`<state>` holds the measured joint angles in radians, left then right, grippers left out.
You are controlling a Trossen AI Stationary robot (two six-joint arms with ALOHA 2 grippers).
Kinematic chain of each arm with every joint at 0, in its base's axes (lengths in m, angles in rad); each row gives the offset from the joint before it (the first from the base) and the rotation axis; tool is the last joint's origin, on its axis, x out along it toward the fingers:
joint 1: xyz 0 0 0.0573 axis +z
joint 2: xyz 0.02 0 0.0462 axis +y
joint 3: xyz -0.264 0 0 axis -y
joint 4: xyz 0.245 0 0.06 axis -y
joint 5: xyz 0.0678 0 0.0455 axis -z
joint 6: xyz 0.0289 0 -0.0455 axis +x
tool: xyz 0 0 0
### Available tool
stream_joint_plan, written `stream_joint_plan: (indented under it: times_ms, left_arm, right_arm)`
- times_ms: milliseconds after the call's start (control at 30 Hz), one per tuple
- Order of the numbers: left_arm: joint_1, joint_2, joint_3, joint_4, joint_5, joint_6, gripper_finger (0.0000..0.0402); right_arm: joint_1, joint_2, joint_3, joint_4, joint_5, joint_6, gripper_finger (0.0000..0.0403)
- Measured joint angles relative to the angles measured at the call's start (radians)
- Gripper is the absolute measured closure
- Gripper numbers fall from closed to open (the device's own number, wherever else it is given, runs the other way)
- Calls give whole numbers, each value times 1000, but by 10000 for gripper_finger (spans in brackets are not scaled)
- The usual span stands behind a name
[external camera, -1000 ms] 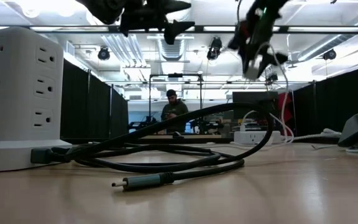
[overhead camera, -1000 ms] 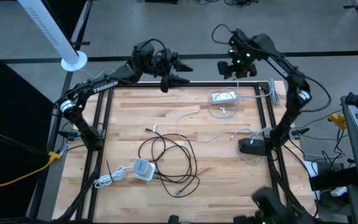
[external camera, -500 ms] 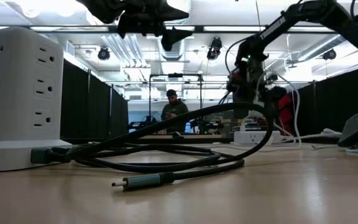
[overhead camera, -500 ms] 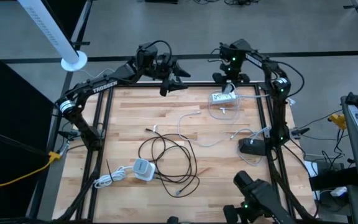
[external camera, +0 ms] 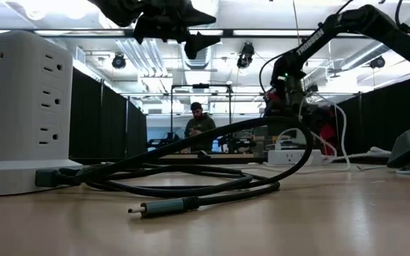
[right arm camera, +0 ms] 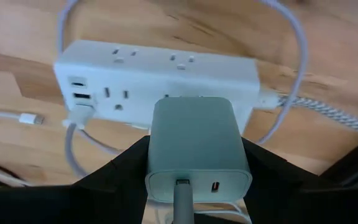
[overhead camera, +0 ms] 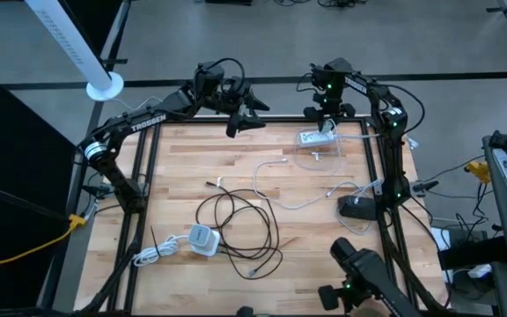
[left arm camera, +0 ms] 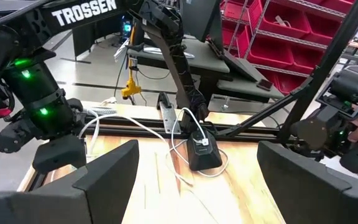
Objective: Plug in charger cables
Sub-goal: Insert the white charger adapter into the top outlet extension
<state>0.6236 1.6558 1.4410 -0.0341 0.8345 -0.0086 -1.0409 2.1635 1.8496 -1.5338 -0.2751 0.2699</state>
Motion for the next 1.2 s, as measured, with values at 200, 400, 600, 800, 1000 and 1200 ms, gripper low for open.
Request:
stream_joint_plan:
  times_ms: [200,400,600,800,1000,1200]
  left_arm:
    - [0,0,0,3,-14,0,88]
    - [0,0,0,4,-14,0,88]
    - [0,0,0,4,-15,12,88]
    - [0,2,0,-8,-15,26,88]
    - [0,2,0,-42,-14,49,88]
    - [0,2,0,-50,-14,65,88]
  right_arm:
    - [8,13,0,7,-12,7,214]
    - [13,14,0,10,-16,30,214]
    - [18,14,-8,32,-12,81,214]
    - [32,13,-45,68,-9,137,214]
    - [37,6,-76,105,-1,170,214]
    - [40,7,-80,126,14,240,214]
